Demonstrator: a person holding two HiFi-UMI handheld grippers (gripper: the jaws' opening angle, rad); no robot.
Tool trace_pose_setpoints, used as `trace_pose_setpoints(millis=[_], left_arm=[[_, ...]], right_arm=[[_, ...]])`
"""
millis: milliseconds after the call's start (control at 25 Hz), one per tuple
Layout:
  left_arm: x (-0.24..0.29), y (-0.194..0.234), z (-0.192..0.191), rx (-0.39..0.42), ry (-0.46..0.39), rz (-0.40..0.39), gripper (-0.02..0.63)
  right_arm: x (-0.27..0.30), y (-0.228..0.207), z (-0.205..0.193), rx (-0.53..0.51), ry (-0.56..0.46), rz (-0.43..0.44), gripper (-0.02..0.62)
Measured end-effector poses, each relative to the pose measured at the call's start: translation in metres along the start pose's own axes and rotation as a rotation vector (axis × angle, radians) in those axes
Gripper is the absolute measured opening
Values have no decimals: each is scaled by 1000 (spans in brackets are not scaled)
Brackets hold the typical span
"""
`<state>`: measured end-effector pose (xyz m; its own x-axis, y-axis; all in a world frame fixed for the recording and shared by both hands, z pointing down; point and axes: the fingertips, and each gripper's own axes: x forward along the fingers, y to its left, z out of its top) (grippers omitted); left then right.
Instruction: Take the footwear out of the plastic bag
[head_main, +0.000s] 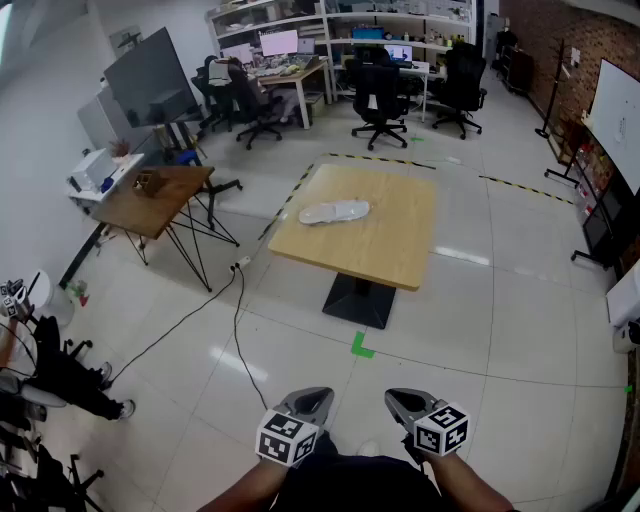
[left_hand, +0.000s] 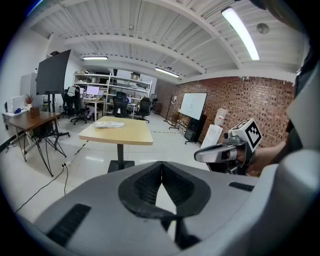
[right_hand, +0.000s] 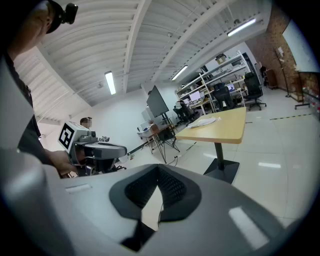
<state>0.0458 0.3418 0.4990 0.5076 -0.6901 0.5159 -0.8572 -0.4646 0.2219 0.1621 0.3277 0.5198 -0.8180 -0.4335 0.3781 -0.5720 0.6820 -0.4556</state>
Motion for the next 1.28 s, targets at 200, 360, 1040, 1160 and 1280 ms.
trace_pose_setpoints(millis=[200, 360, 1040, 1160, 1280], left_arm=[[2, 5, 1, -5, 6, 6, 8], [3, 10, -8, -12, 26, -4, 8], [16, 109, 2, -67, 108, -56, 8], [19, 134, 20, -63, 71, -80, 8], [22, 164, 34, -92, 19, -87, 8]], right_arm=[[5, -1, -2, 4, 8, 5, 3], [15, -1, -10, 22, 21, 1, 3], [114, -5, 22, 55, 112, -29, 3], [140, 0, 44, 2, 137, -47, 3], [169, 0, 58, -39, 159, -65, 3]])
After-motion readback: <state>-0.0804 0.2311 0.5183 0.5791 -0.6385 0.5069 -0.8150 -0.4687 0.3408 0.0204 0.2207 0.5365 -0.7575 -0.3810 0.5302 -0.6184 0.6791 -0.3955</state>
